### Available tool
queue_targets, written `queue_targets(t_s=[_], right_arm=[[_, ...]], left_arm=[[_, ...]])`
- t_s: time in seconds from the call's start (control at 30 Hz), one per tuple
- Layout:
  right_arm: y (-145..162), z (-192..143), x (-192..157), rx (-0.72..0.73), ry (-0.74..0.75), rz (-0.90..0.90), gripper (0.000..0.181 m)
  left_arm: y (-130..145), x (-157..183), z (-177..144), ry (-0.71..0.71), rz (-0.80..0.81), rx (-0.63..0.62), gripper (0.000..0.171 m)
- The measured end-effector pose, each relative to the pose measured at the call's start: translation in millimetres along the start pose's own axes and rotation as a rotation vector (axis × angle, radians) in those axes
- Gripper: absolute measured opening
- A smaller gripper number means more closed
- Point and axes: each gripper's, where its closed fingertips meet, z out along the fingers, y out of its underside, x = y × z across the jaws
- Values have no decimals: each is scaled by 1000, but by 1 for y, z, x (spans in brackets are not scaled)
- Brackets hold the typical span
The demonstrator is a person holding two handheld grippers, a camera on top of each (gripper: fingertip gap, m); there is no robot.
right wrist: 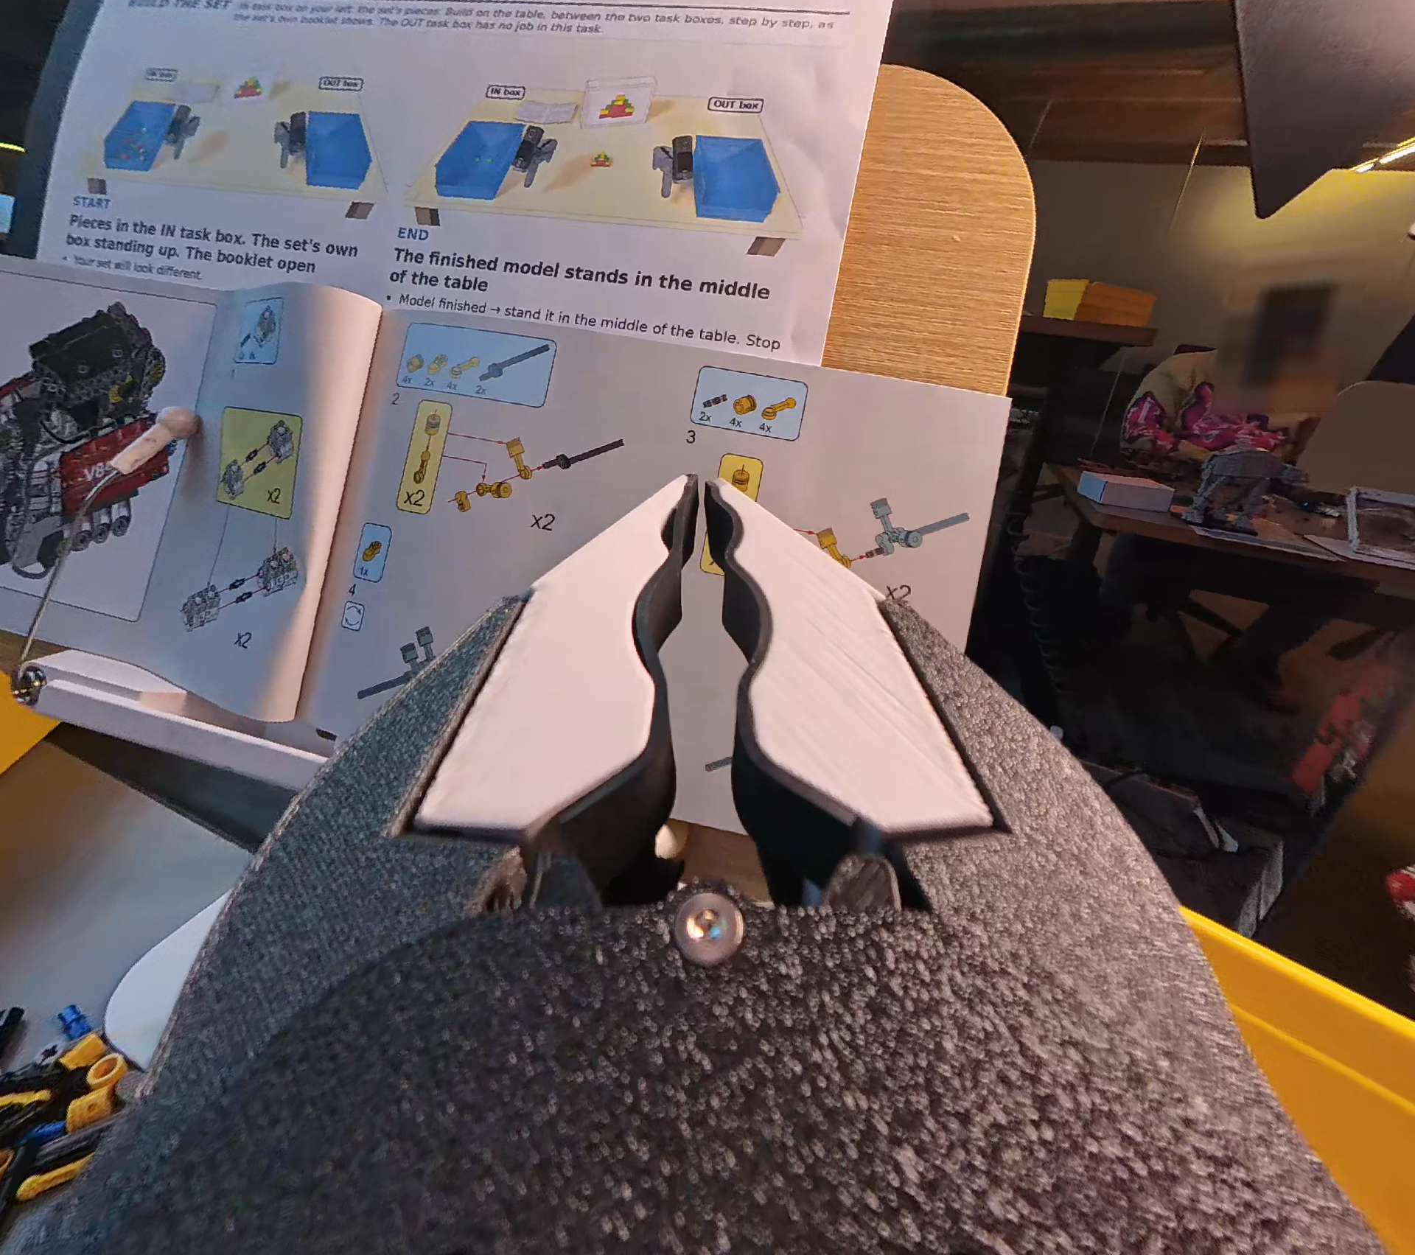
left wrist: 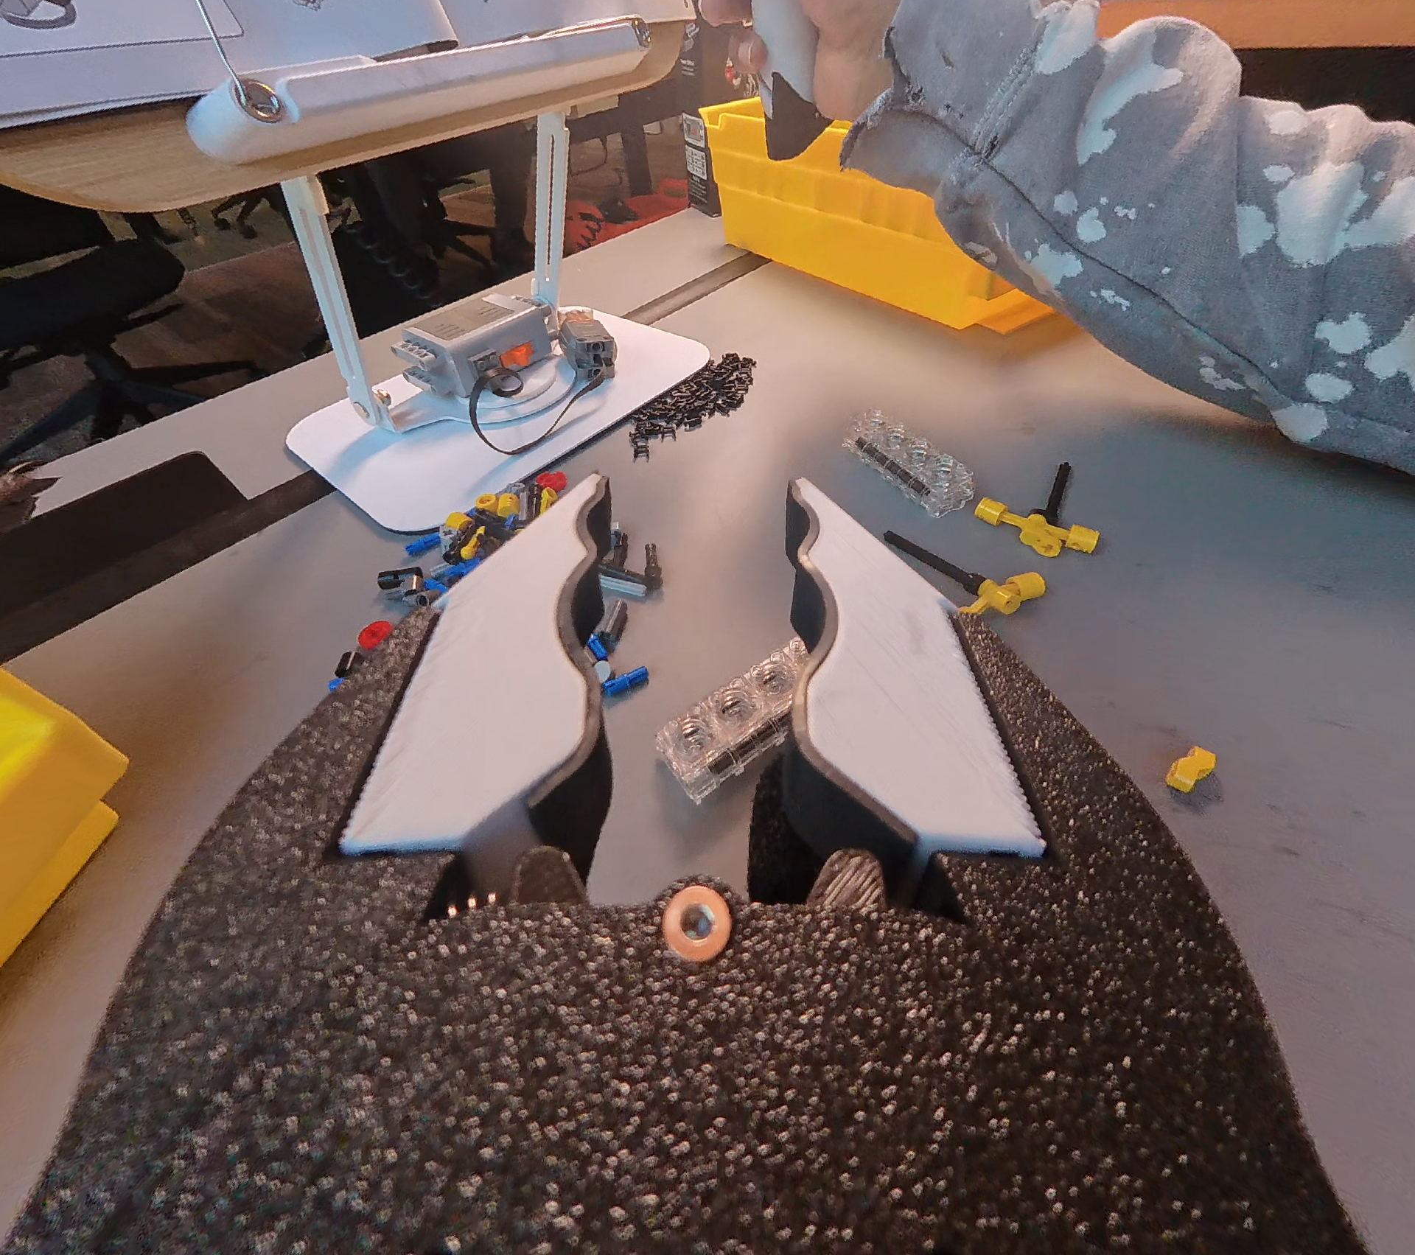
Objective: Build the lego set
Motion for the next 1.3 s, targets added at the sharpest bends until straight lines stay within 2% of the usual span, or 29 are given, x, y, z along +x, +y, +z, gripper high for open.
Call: queue_targets(t_s=[0.4,0.7,0.87,0.97,1.07,1.17,1.3], right_arm=[[-16,9,3,26,-9,-32,2],[-11,15,0,6,-22,-35,1],[-26,6,-18,26,-85,-31,2],[-39,-8,-56,5,-245,-61,4],[-30,-27,-101,-103,-429,-160,13],[-9,-67,-142,-220,-604,-202,19],[44,-141,-171,-411,-745,-134,19]], left_arm=[[1,-1,1,3,-14,-8,46],[2,-1,2,5,-17,-14,46],[1,-1,1,6,-16,-9,46],[0,-1,1,3,-19,-5,46],[-1,-4,-1,-7,-23,2,46],[8,-23,-6,-75,-26,-50,43],[32,-46,-13,-110,-88,-179,32]])
